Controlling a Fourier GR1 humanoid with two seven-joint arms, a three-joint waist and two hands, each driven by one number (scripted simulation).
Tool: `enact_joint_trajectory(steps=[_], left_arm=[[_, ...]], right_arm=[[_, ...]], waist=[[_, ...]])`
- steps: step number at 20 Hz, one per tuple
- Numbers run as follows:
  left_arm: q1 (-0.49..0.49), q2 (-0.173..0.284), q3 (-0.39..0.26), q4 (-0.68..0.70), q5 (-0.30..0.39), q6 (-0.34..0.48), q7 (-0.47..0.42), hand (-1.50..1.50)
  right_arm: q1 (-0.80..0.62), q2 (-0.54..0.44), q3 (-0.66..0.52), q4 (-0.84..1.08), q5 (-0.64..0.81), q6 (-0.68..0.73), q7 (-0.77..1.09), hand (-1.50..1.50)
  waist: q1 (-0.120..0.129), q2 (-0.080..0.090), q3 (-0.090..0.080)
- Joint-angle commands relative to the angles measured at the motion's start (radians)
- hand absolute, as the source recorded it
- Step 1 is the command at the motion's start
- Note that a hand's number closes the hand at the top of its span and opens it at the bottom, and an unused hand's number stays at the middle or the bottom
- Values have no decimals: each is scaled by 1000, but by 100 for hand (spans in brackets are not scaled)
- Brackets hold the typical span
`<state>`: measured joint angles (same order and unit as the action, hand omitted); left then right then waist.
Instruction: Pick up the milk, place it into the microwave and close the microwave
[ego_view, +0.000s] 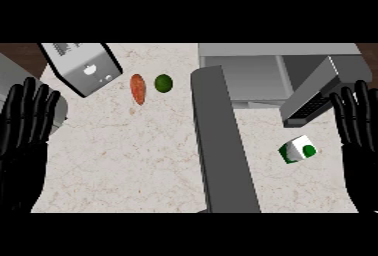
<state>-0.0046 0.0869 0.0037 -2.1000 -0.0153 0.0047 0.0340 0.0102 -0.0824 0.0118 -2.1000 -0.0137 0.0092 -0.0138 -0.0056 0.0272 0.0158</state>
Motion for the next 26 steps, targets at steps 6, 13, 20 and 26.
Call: enact_joint_trajectory(steps=[6, 13, 20, 26], left_arm=[[46, -15, -38, -32, -53, 5, 5, -150], [320, -30, 33, -232, 259, -100, 43, -150], [533, -63, 29, -287, 299, -204, -62, -150], [544, -47, 88, -411, 371, -202, 47, -150]], right_arm=[[30, -212, -242, 37, -245, 240, -23, -150], [145, -180, -229, 9, -343, 333, -33, -150], [95, -192, -291, 129, -289, 325, -30, -150], [134, -103, -219, 215, -127, 317, -147, -150]], waist=[[2, -28, -15], [12, -31, -16], [22, -30, -16], [18, -29, -16]])
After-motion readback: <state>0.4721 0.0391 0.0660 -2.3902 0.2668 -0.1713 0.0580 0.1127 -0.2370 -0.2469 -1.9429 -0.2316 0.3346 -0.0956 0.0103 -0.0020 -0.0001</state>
